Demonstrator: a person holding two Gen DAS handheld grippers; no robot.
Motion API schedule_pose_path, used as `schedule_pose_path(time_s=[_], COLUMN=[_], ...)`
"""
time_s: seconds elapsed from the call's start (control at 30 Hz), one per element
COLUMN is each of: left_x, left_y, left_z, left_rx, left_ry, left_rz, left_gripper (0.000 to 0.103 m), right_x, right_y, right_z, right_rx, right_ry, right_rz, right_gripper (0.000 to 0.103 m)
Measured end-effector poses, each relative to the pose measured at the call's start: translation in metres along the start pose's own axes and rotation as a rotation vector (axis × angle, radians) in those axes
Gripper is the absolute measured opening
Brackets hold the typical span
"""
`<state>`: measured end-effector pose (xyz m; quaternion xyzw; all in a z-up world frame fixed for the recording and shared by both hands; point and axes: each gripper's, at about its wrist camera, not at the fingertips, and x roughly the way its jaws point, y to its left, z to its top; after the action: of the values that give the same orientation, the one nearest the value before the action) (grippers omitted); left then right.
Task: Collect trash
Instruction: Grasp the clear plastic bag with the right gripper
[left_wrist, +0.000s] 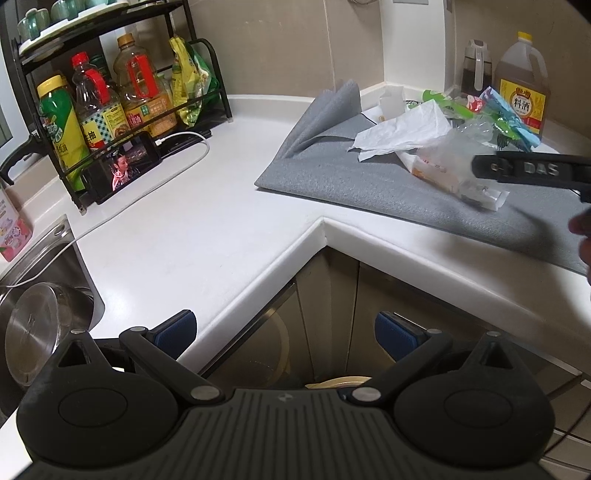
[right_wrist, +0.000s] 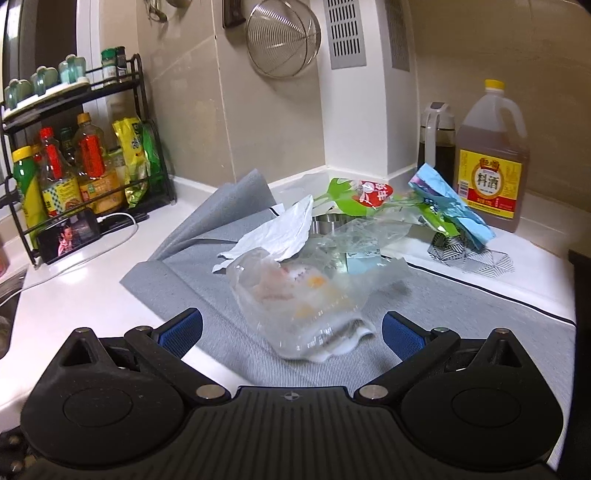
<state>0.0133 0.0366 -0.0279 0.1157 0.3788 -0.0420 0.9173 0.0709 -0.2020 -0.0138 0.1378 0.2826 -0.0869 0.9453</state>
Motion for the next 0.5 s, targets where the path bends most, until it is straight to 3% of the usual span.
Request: schedule_pose_path(time_s=[0.3, 0.33, 0.47, 0.5], left_x=[0.012, 0.014, 0.021, 0.023], left_y=[0.000, -0.001, -0.001, -0.002], left_z=[0.005, 0.006, 0.012, 0.015], left_rx=[0.006, 0.007, 0.011, 0.014], left_ry=[0.025, 0.029, 0.036, 0.034], left_rz=[0.016, 0.018, 0.025, 0.023], left_gripper=[0.103, 0.103, 0.103, 0.103], right_x=[0.051, 0.054, 0.057, 0.056], right_y=[0.003, 0.003, -0.006, -0.011], right_z=[0.004, 0.003, -0.004, -0.005], right_rx=[-0.092, -0.106, -0.120, -0.103], right_ry=[0.006, -0.004, -0.027, -0.037], right_rz=[-0.036, -0.030, 0.004, 0.017], right_gripper=[0.102, 0.094, 0.022, 0.014])
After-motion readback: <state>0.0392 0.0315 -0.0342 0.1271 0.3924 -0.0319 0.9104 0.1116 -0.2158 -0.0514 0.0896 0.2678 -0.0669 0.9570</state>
